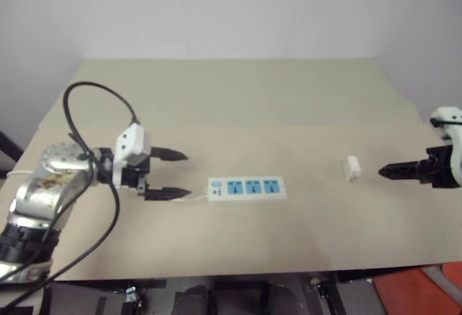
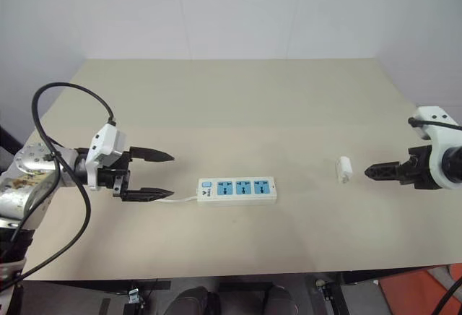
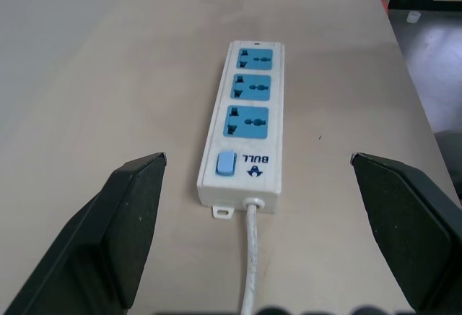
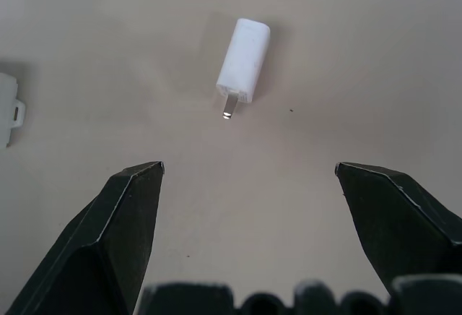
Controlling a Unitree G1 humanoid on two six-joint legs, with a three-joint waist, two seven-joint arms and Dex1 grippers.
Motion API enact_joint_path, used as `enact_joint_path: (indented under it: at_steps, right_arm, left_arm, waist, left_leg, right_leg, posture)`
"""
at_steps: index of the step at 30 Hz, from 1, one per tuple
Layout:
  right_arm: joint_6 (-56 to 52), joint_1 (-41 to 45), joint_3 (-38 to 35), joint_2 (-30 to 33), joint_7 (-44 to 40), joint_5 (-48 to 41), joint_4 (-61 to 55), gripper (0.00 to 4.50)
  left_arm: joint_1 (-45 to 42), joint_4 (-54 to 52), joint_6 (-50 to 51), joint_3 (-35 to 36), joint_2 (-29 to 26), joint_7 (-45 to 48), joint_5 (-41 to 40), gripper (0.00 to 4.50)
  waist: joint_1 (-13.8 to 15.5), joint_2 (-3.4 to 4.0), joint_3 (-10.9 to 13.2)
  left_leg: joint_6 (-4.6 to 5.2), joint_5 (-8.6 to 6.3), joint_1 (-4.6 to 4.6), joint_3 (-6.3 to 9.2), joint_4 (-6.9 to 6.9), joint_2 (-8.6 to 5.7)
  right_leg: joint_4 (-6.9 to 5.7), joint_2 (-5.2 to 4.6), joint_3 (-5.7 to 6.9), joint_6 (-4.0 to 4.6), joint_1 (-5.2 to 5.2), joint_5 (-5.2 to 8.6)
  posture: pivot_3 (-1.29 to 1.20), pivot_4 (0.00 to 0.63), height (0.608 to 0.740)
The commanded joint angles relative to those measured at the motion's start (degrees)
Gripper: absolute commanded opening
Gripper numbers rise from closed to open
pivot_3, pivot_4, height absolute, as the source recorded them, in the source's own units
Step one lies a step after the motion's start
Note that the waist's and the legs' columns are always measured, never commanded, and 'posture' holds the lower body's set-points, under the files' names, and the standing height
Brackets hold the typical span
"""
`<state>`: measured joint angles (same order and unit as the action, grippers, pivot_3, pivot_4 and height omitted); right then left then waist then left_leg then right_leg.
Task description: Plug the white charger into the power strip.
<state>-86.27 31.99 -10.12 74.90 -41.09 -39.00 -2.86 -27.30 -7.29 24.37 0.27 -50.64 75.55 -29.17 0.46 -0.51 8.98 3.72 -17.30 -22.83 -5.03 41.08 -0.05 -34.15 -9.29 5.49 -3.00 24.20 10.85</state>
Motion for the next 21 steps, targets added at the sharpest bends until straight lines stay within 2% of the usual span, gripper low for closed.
enact_joint_path:
  at_steps: [1,10,13,16,21]
  right_arm:
    - [-1.7,-0.8,-4.5,1.9,-0.1,-0.3,-3.0,4.5]
    - [-5.7,0.3,-7.7,2.2,0.2,-1.3,-7.6,4.5]
    - [-5.6,0.3,-10.3,0.0,-1.5,-3.9,-10.7,4.5]
    - [-5.1,-0.9,-13.2,-2.9,-1.6,-5.3,-13.9,4.5]
    - [4.2,-7.0,-19.2,-9.8,-5.5,-9.3,-23.3,4.5]
  left_arm:
    - [-2.5,2.1,-1.7,-1.4,1.5,1.1,1.0,4.46]
    - [-9.0,18.1,-12.9,-7.3,7.8,8.7,7.1,4.46]
    - [-11.0,25.0,-19.7,-7.5,12.6,11.2,7.5,4.46]
    - [-11.7,29.5,-24.4,-6.9,14.9,12.0,8.5,4.46]
    - [-11.5,33.6,-29.5,-6.3,18.8,11.8,9.2,4.46]
  waist:
    - [0.1,0.0,0.0]
    - [0.1,0.0,0.0]
    - [0.1,0.0,0.0]
    - [0.1,-0.02,0.0]
    - [0.2,-0.03,0.0]
  left_leg:
    - [0.0,0.0,0.01,0.0,0.01,0.0]
    - [-0.01,0.0,-0.01,-0.03,0.23,-0.01]
    - [0.0,0.0,-0.02,-0.01,0.26,0.0]
    - [0.01,0.0,-0.06,0.02,0.31,0.0]
    - [0.08,-0.04,-0.12,0.07,0.44,0.0]
  right_leg:
    - [0.0,0.0,0.0,0.0,-0.01,0.0]
    - [-0.06,0.01,0.0,0.01,-0.02,-0.01]
    - [-0.07,0.0,-0.01,0.02,-0.01,-0.03]
    - [-0.07,0.01,0.02,0.02,-0.02,-0.05]
    - [-0.16,-0.01,0.03,0.01,-0.02,-0.08]
  posture:
    - [0.0,0.15,0.74]
    - [0.0,0.15,0.74]
    - [0.0,0.15,0.74]
    - [0.0,0.15,0.74]
    - [0.0,0.15,0.74]
